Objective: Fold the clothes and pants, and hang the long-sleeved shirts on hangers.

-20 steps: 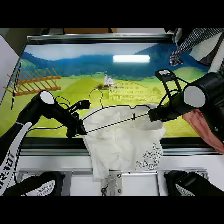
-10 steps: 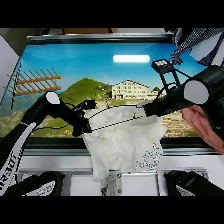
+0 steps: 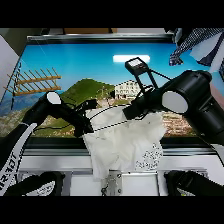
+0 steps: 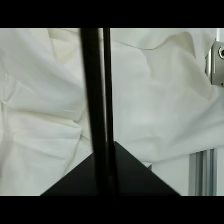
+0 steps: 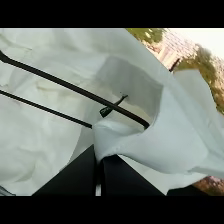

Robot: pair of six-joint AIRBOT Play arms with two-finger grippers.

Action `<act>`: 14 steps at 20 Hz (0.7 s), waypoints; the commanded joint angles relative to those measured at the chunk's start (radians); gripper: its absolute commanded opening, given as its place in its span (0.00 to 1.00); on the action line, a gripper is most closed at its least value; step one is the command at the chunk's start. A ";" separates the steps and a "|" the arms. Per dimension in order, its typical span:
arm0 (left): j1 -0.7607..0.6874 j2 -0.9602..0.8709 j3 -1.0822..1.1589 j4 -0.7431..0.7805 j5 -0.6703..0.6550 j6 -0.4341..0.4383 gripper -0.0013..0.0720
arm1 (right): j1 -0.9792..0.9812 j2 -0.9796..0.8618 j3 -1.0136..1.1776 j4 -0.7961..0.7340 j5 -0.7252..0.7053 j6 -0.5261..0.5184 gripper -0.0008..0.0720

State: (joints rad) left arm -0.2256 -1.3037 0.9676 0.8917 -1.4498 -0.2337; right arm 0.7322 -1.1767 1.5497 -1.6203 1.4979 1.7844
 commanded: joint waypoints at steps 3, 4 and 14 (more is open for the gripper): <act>0.003 0.000 0.001 0.003 -0.036 0.002 0.04 | 0.042 -0.072 0.105 -0.023 0.012 -0.022 0.03; 0.013 0.000 0.001 0.006 -0.056 0.001 0.04 | 0.042 -0.070 0.113 -0.070 0.043 -0.008 0.03; 0.061 0.097 0.001 0.007 -0.095 0.001 0.04 | -0.032 -0.059 0.129 -0.341 0.257 0.026 0.03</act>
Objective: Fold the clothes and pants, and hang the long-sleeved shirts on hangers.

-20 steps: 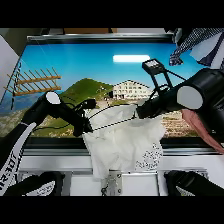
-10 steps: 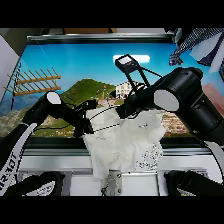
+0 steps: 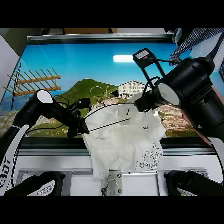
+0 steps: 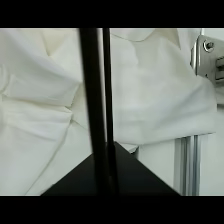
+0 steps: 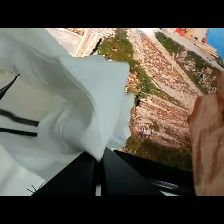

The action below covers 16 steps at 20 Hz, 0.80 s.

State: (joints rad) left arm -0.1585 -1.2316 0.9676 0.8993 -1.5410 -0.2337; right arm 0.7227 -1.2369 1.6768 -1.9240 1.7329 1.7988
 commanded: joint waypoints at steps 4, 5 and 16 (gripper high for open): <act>-0.018 0.024 0.001 -0.002 0.047 -0.007 0.04 | -0.004 0.002 0.002 -0.010 0.015 0.010 0.03; -0.018 0.024 0.001 -0.002 0.060 -0.020 0.04 | 0.011 0.002 0.002 -0.010 0.007 0.010 0.03; -0.064 0.024 0.001 -0.002 0.068 -0.024 0.04 | 0.214 -0.023 0.002 0.021 -0.296 0.005 0.03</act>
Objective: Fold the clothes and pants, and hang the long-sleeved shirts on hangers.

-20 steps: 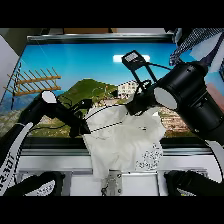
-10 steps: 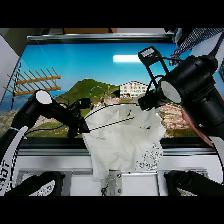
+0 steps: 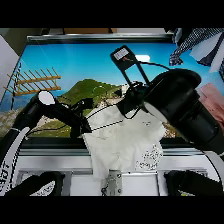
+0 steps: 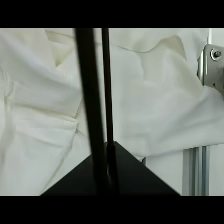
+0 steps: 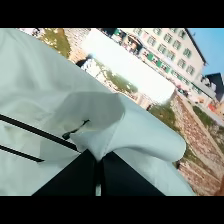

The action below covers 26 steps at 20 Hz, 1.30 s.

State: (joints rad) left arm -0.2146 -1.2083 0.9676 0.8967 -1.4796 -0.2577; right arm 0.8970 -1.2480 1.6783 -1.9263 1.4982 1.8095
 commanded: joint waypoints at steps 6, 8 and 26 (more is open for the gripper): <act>-0.007 0.001 0.001 0.001 0.006 0.000 0.04 | 0.067 -0.034 0.001 0.100 -0.062 -0.009 0.03; -0.007 0.001 0.001 0.001 0.007 0.000 0.04 | 0.066 -0.034 0.001 0.138 -0.062 -0.050 0.03; -0.007 0.001 0.001 0.001 0.006 -0.001 0.04 | 0.064 -0.013 0.010 0.248 -0.029 -0.127 0.83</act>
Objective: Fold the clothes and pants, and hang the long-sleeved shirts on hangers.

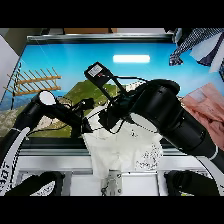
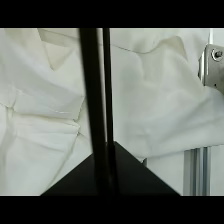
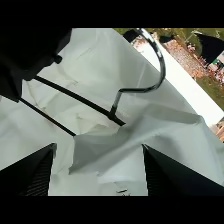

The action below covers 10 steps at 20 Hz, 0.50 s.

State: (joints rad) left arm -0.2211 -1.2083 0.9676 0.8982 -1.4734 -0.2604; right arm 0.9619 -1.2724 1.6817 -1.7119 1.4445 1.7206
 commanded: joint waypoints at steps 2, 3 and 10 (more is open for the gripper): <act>0.000 0.001 0.001 0.000 0.000 0.002 0.04 | -0.017 0.040 0.016 0.051 0.063 -0.103 0.83; 0.000 0.001 0.001 0.000 0.000 0.002 0.04 | -0.047 0.061 0.021 0.081 0.084 -0.143 0.83; 0.000 0.001 0.001 -0.001 -0.001 0.002 0.04 | -0.548 0.148 0.021 0.465 0.131 -0.348 0.83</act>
State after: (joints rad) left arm -0.2211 -1.2083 0.9676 0.8970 -1.4742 -0.2577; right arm 0.6029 -1.1446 1.7012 -1.3972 1.5593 1.4502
